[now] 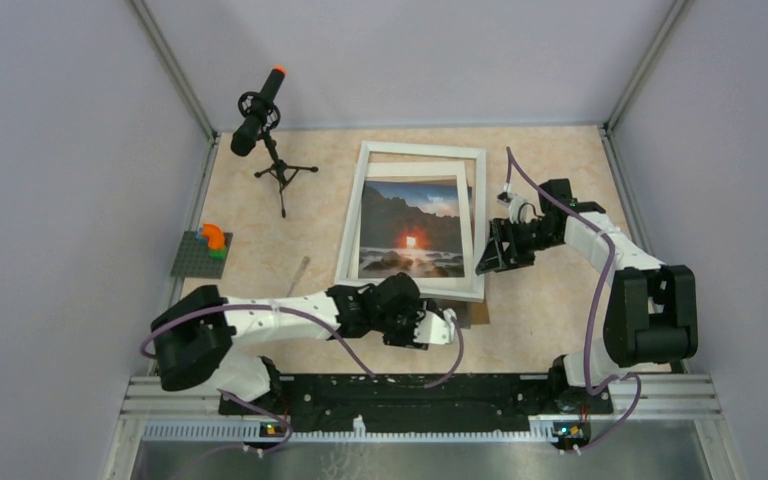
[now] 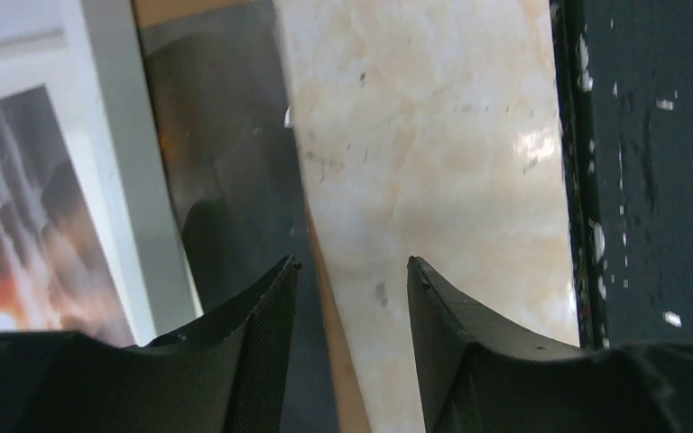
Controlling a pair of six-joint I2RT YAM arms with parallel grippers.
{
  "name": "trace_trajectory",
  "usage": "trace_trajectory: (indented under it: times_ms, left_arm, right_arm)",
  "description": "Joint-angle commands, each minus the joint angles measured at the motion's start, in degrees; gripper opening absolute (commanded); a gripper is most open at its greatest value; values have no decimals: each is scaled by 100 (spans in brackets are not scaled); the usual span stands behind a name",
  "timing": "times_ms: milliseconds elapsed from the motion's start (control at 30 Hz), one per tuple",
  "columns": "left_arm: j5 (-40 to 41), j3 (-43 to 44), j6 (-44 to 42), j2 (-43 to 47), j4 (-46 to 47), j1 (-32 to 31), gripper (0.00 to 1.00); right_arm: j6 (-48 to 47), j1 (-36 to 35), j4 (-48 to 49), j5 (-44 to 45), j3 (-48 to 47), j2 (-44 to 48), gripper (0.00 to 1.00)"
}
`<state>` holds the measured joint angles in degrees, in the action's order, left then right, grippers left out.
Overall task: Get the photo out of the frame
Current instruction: Pick up the photo from the photo frame.
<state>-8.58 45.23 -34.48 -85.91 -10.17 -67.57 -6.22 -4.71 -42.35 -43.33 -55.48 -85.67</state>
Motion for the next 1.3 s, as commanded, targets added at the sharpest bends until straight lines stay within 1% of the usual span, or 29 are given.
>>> trace_trajectory:
  times_ms: [0, 100, 200, 333, 467, 500, 600, 800, 933, 1167, 1267]
  left_arm:
    - [272, 418, 120, -610, 860, -292, 53]
    - [398, 665, 256, -971, 973, -445, 51]
    - [572, 784, 319, -1244, 1283, -574, 48]
    - [714, 919, 480, -1520, 1304, -615, 43]
    - [899, 1005, 564, -1682, 1348, -642, 40]
    - [1047, 1036, 551, -1735, 1351, -650, 39]
    - [1189, 1158, 568, -1880, 1319, -655, 30]
    - [1429, 1313, 548, -1938, 1282, -690, 31]
    - [1513, 1406, 651, -1757, 1133, -688, 29]
    - [1578, 1511, 663, -1549, 884, -672, 23]
    - [1596, 1541, 675, -1542, 853, -647, 18]
  right_arm:
    - [94, 32, 242, -199, 5, -37, 68]
    - [77, 32, 210, -162, 3, -63, 68]
    - [77, 30, 208, -80, -12, -91, 68]
    - [60, 52, 155, 2, -49, -76, 67]
    - [59, 66, 156, -8, -16, -31, 67]
    - [64, 67, 157, -14, -23, -32, 67]
    - [55, 75, 137, -22, -45, -21, 67]
    - [24, 84, 94, -88, -75, -1, 66]
    - [-113, 93, 33, -110, -85, 56, 65]
    - [-495, 93, -33, -49, 21, 349, 65]
    - [-554, 93, -99, -52, -7, 303, 65]
